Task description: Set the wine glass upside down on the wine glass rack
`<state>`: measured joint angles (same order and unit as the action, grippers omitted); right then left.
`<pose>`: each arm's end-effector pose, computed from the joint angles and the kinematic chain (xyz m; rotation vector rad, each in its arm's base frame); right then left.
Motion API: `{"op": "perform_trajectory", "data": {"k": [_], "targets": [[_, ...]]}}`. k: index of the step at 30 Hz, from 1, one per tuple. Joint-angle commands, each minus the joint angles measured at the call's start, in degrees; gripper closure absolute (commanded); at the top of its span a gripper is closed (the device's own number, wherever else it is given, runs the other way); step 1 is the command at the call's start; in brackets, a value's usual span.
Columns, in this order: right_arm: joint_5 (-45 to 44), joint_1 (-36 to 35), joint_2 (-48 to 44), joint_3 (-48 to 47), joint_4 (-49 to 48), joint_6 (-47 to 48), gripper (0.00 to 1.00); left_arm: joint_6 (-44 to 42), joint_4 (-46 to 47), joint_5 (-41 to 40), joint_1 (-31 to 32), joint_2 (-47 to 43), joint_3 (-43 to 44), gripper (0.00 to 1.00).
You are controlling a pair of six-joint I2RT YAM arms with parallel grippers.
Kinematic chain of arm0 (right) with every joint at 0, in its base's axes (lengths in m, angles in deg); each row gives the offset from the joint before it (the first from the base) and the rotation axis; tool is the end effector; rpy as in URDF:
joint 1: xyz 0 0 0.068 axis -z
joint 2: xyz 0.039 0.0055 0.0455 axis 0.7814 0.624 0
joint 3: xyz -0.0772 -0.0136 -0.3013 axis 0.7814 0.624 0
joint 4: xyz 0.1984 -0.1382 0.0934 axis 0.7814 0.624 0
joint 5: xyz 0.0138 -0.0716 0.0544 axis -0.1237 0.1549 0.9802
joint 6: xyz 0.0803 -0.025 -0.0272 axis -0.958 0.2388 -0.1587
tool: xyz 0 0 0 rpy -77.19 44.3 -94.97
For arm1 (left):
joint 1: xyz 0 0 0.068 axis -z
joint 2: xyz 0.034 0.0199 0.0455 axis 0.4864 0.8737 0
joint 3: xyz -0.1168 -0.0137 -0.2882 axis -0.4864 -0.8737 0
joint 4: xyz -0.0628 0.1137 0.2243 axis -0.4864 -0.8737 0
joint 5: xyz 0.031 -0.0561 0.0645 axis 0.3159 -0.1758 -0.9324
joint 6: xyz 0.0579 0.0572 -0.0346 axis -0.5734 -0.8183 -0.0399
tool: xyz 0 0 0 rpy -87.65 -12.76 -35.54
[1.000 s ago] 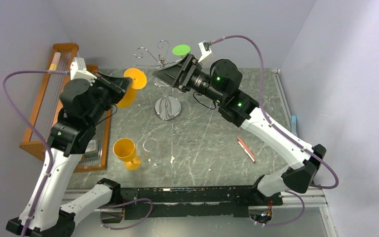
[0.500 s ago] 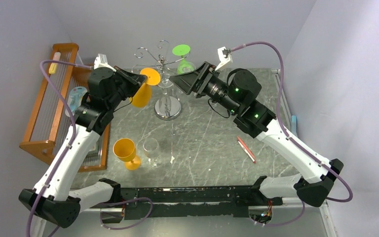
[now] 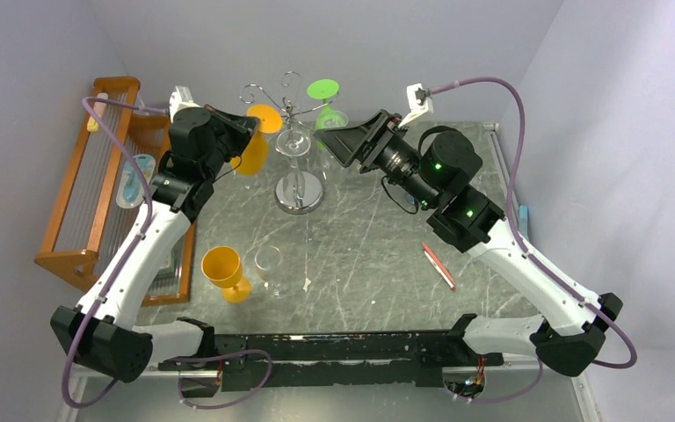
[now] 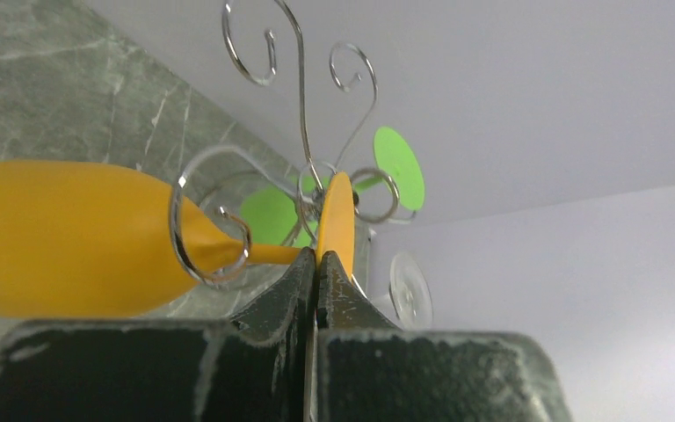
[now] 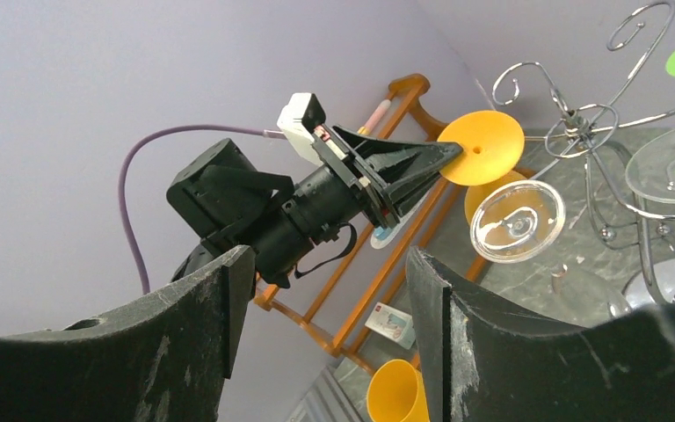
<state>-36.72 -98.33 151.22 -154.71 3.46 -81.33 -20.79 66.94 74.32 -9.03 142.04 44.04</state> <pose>0.1932 0.2070 0.5334 -0.0500 1.4998 1.3015 0.2906 -0.0927 0.4513 -0.7529 1.6641 -0.8820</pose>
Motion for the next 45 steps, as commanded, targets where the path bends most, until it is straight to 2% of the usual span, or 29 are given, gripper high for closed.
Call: {"op": "perform_trajectory", "data": {"k": [1, 16, 29, 36, 42, 45], "targets": [[-2.42, 0.31, -1.4, 1.01, -0.37, 1.61, 0.33, 0.6, 5.59, -3.02, -2.38, 1.05, 2.36, 0.95], [-3.76, 0.27, -1.47, 1.21, -0.25, 2.04, 0.33, -4.03, 4.21, -2.69, -7.58, 0.09, 3.39, 0.95], [-2.84, 0.27, -0.35, 0.51, 1.82, 2.33, 0.34, 0.63, 1.36, 6.92, -8.03, -3.53, -1.52, 0.95], [-2.9, 0.27, 0.14, 0.26, 4.32, 3.02, 0.36, 2.72, 2.99, 8.8, -8.03, -5.0, -5.97, 0.95], [-2.11, 0.29, 0.37, 0.63, 6.32, 3.78, 0.34, 2.14, 1.26, 8.7, -8.03, -4.94, -6.42, 0.95], [-0.41, 0.27, 0.39, 1.39, 6.41, 4.88, 0.33, 2.25, -0.74, 8.37, -8.19, -4.95, -6.23, 0.89]]}}
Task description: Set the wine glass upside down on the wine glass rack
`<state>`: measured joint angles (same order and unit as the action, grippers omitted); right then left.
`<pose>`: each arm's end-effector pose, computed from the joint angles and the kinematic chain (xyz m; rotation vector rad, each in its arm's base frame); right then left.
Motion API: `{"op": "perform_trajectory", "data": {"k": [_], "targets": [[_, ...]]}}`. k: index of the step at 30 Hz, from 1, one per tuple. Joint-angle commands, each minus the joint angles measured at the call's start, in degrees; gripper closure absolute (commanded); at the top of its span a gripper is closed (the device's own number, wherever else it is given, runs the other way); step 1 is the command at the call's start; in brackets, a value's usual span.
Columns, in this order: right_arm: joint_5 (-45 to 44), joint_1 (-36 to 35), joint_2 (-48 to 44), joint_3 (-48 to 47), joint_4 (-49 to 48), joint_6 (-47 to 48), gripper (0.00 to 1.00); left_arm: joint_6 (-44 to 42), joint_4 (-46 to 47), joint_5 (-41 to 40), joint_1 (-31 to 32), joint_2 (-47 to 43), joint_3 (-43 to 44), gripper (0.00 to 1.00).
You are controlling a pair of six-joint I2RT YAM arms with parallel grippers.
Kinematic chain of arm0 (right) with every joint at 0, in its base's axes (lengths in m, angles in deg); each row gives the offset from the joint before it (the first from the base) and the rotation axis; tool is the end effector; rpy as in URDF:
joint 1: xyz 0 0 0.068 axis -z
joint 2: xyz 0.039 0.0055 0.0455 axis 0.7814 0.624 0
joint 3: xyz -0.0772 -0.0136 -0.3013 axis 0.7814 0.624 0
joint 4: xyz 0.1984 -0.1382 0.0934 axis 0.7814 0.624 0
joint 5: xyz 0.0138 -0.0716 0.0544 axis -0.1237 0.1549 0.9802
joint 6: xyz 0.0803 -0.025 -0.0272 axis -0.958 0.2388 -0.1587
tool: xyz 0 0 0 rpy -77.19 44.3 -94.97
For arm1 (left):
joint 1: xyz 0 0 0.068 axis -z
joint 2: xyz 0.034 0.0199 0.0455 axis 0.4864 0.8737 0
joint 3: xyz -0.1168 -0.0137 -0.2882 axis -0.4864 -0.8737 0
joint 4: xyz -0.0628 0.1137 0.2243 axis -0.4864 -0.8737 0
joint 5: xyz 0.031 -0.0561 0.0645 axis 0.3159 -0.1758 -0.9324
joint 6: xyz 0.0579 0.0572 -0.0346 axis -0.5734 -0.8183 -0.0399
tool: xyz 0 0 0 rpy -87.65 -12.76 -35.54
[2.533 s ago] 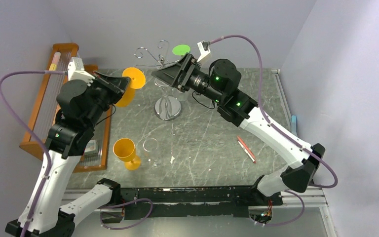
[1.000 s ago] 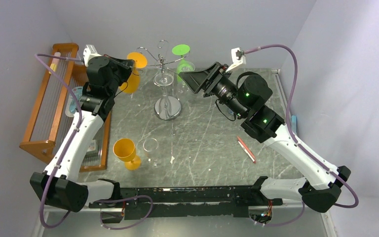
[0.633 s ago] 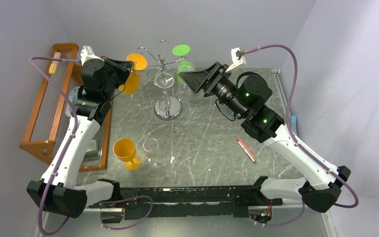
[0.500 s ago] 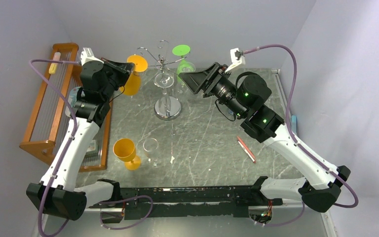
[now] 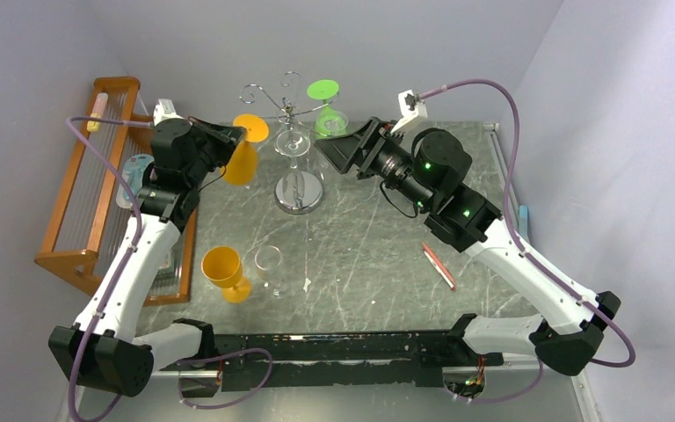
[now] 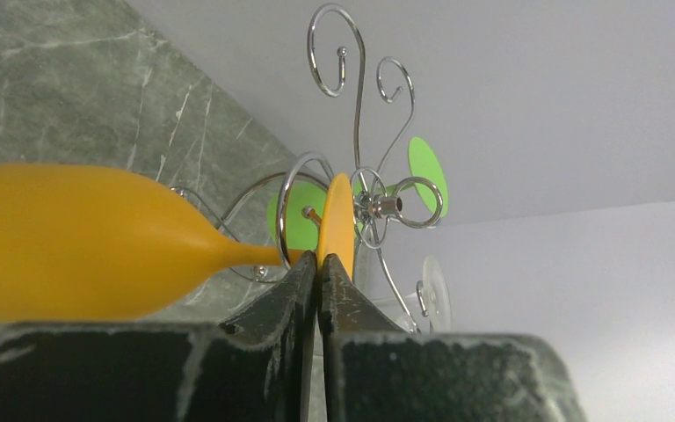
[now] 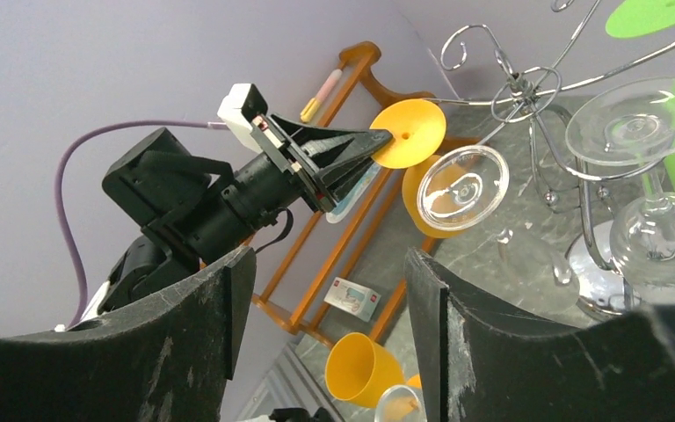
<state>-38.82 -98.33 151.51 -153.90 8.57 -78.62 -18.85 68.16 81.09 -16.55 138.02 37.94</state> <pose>0.1993 0.2093 0.5132 -0.0589 1.5998 1.1934 0.2820 -0.0592 0.4324 -0.8170 1.6599 -0.9042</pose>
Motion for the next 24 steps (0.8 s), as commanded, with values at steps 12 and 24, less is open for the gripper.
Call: {"op": "perform_trajectory", "data": {"k": [12, 24], "targets": [[6.75, 0.27, 1.93, -1.37, 9.91, 15.95, 0.3, -0.41, -7.93, 0.19, -1.05, -4.8, -0.1, 0.53], [2.18, -18.09, 8.2, -5.15, 19.41, 35.68, 0.28, -17.12, -20.02, -9.33, -1.04, -16.67, -2.55, 0.03]]}}
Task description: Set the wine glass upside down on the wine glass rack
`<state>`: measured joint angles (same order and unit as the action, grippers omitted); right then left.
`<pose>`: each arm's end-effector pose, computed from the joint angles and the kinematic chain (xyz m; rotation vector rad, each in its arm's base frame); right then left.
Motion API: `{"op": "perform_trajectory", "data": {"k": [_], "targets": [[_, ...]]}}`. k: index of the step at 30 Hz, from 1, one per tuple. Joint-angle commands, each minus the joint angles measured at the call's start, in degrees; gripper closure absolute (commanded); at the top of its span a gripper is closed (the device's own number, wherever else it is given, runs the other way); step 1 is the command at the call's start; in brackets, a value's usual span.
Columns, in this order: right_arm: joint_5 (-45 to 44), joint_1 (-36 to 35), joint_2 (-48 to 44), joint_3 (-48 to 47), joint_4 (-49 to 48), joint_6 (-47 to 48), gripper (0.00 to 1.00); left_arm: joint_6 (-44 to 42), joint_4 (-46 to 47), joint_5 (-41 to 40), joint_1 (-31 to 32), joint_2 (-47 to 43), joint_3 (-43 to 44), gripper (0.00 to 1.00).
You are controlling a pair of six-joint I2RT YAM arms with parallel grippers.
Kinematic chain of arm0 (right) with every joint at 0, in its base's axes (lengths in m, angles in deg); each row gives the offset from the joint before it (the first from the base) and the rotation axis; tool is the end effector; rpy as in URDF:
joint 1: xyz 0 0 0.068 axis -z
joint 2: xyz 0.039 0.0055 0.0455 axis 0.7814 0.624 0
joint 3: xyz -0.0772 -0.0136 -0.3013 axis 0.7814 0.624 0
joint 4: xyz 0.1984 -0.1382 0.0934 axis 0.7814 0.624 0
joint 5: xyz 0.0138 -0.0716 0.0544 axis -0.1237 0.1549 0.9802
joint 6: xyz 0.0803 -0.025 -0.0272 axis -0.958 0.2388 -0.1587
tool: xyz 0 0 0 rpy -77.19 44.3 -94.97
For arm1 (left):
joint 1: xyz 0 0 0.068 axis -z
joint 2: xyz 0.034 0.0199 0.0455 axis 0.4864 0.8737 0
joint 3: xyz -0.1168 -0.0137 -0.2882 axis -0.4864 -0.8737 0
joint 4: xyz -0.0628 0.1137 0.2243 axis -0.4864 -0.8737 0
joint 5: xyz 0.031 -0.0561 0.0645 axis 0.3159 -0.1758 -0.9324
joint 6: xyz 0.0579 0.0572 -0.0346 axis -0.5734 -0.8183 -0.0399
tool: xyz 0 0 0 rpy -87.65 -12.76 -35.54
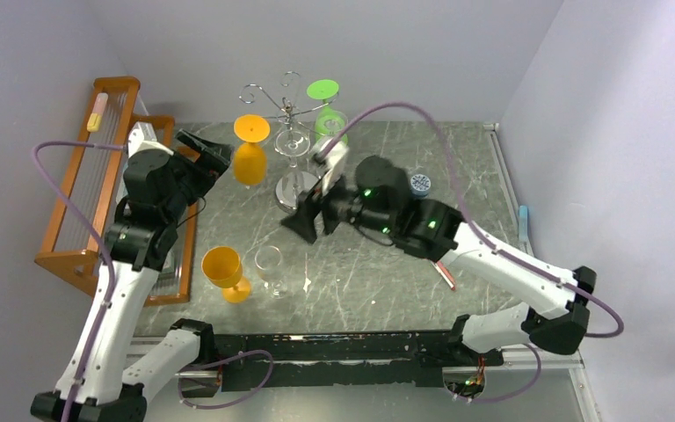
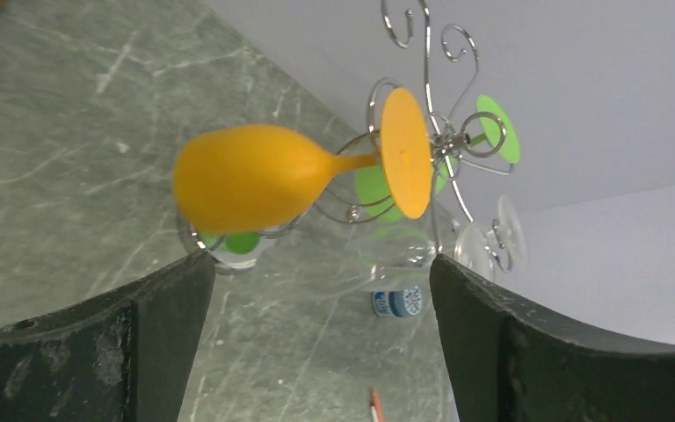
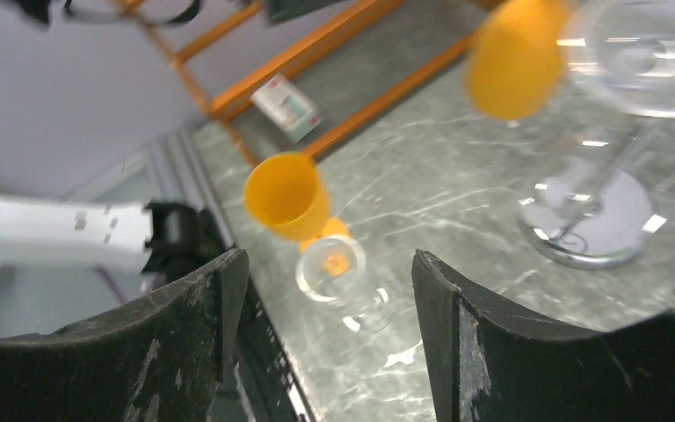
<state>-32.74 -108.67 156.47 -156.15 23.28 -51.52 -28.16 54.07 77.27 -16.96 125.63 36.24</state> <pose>0.1658 0.2685 0.4648 -0.7535 1.7274 0.9355 0.2091 -0.0361 0.4343 -0.7378 1.7227 -0.7037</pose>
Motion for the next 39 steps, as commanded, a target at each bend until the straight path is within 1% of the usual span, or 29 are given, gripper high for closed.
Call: {"op": "perform_trajectory", "data": {"k": [1, 3, 7, 12, 20, 27, 32, 34, 39], "targets": [[-3.92, -9.33, 4.58, -3.6, 5.51, 8.91, 0.28, -9.43, -6.65, -6.3, -0.63, -5.18, -0.52, 0.03], [-2.58, -11.65, 7.0, -4.42, 6.49, 9.71, 0.28, -12.81, -7.82, -7.32, -0.63, -6.74, 0.55, 0.03], [-0.2, -15.65, 11.64, -5.62, 8.88, 12.51, 0.34, -19.19, -10.65, -9.42, -0.63, -7.71, 4.26, 0.03], [-2.23, -18.57, 19.96, -9.28, 13.92, 11.69, 0.43, -22.56, -13.44, -10.84, -0.65, -7.62, 8.91, 0.03], [-12.21, -18.75, 29.75, -17.37, 20.67, 6.04, 0.49, -22.65, -12.92, -9.96, -0.63, -8.6, 9.02, 0.03], [-12.71, -18.75, 33.74, -19.98, 23.29, 4.46, 0.52, -22.46, -12.67, -10.04, -0.63, -8.28, 8.87, 0.03], [-11.19, -18.74, 34.24, -20.14, 23.28, 4.45, 0.56, -22.06, -12.72, -10.37, -0.63, -8.4, 8.58, 0.03], [-10.97, -18.75, 34.53, -19.77, 22.98, 4.55, 0.59, -21.68, -12.7, -10.59, -0.63, -8.48, 8.37, 0.03], [-11.32, -18.73, 35.57, -19.36, 22.57, 4.92, 0.76, -20.33, -12.72, -11.38, -0.63, -8.75, 7.85, 0.03]]}}
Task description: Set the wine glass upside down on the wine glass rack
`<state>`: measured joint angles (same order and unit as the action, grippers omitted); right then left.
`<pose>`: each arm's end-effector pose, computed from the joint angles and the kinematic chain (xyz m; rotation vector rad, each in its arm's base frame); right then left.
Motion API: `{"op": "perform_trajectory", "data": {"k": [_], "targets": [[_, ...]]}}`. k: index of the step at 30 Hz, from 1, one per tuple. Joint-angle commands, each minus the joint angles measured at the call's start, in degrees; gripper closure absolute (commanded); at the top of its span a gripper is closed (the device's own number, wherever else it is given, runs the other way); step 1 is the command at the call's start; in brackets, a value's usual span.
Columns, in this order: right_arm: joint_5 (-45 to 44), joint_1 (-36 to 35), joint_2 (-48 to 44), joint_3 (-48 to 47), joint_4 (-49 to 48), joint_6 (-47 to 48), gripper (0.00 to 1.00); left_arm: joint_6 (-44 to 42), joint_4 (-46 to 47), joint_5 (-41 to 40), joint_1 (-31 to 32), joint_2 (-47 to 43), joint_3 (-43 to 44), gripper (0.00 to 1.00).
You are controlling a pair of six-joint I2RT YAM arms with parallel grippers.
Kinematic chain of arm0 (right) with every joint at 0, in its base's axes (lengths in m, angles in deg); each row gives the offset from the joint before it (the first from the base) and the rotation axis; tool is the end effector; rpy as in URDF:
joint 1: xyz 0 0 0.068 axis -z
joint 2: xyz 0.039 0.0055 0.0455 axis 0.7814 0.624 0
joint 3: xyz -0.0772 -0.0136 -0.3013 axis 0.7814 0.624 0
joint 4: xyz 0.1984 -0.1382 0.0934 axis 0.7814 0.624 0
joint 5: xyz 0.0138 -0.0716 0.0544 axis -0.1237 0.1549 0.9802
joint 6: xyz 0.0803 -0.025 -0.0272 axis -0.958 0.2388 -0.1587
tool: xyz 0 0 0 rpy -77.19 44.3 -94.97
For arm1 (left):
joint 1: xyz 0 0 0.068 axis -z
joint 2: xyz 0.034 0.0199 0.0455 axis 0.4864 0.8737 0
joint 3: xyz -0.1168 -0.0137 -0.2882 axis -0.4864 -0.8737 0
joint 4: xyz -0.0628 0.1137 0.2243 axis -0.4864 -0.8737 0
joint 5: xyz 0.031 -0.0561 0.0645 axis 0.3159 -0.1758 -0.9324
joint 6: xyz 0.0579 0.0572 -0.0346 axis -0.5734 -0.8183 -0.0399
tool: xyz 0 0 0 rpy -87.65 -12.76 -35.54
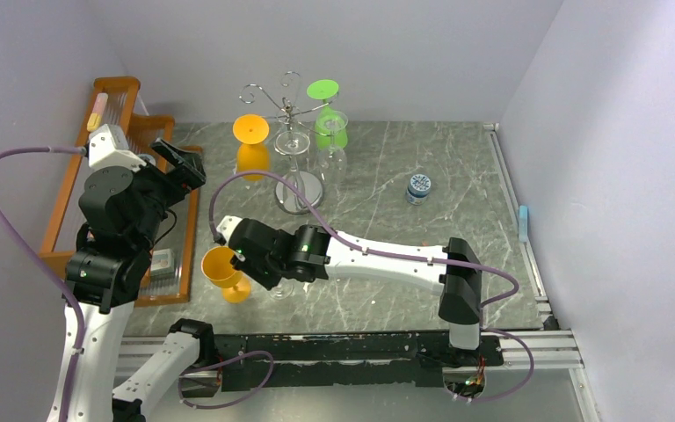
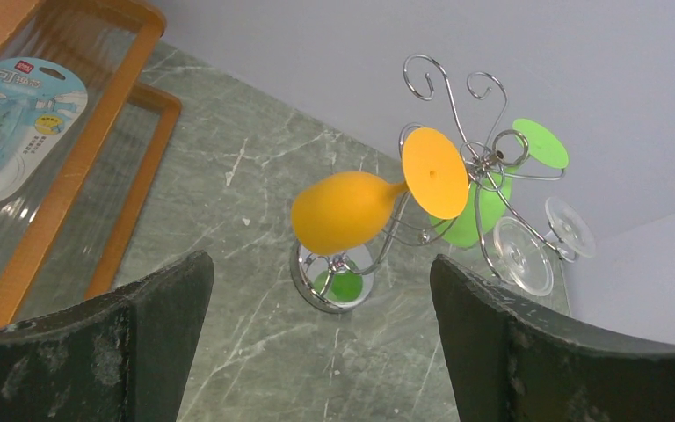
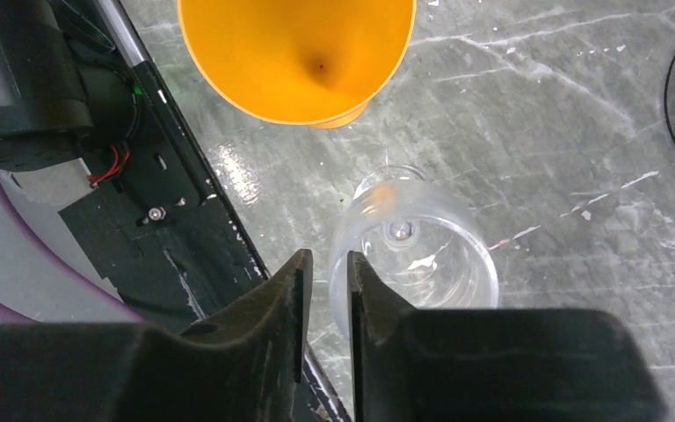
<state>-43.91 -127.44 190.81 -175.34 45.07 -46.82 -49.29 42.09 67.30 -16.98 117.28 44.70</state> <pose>0.1206 0.4454 0.3157 -1.3303 2.1020 0.5119 0.1377 -0.0070 0.4785 -0.5109 1.6607 -0.3258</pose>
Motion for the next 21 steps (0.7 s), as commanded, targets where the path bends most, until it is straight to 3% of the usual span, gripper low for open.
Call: {"op": "perform_trajectory", "data": {"k": [1, 6, 13, 21], "targets": [[-0.46, 0.03, 1.17, 0.39, 0.34, 0.24, 0.79, 1.04, -0.65, -1.28, -0.61, -0.47, -0.88, 0.03], [-3.87, 0.03, -1.29, 2.8, -2.12, 0.64, 0.99, 3.75, -0.68, 2.61, -0.61, -0.7, -3.24, 0.03], [-9.32, 0.96, -10.63, 10.3, -8.23, 1.2, 1.0, 12.33, -3.92, 10.93, -0.61, -0.58, -6.6, 0.03], [-9.7, 4.07, -29.3, 27.63, -28.97, 1.26, 1.0, 24.71, -8.21, 18.79, -0.61, -1.16, -7.88, 0.11]]}}
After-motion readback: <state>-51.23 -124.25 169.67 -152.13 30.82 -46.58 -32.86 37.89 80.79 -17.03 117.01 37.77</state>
